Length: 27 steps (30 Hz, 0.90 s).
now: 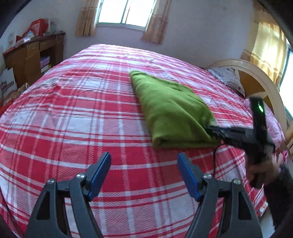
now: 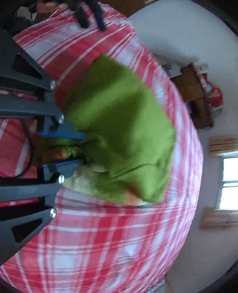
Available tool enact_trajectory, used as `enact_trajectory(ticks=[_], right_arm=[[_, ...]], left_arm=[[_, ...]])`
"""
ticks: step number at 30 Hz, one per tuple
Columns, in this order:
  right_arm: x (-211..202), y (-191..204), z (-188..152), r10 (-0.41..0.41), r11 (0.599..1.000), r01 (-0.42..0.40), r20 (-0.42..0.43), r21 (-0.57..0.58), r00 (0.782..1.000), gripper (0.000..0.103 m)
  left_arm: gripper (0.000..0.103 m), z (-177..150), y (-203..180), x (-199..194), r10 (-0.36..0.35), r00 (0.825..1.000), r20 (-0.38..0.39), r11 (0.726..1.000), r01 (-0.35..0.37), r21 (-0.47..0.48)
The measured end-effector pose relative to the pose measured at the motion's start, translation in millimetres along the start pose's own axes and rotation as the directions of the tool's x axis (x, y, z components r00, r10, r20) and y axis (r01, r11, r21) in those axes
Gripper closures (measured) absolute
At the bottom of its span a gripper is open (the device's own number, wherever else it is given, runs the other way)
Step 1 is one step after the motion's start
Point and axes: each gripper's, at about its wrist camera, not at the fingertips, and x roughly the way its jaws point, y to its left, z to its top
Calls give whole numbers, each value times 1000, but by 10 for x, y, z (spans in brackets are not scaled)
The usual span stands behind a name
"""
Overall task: Fold small clothes
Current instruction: 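Fold the sweater in half with both tools and release it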
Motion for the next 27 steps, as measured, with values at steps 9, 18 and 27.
enact_trajectory(ticks=[9,18,27], right_arm=[[-318,-814,-501,126,840,-201,179,505,976,97],[-646,-909,-624,77,834,-178,209,523,975,97],[-671,-564,207,100,924,-198,295,326,950,10]], left_arm=[[26,47,49,154,-40,999,-22,997,39,-60],[26,128,76,174,12,1000,-6,999,-12,-29],[26,625,-79,352,42,997,68,998,-40,-39]])
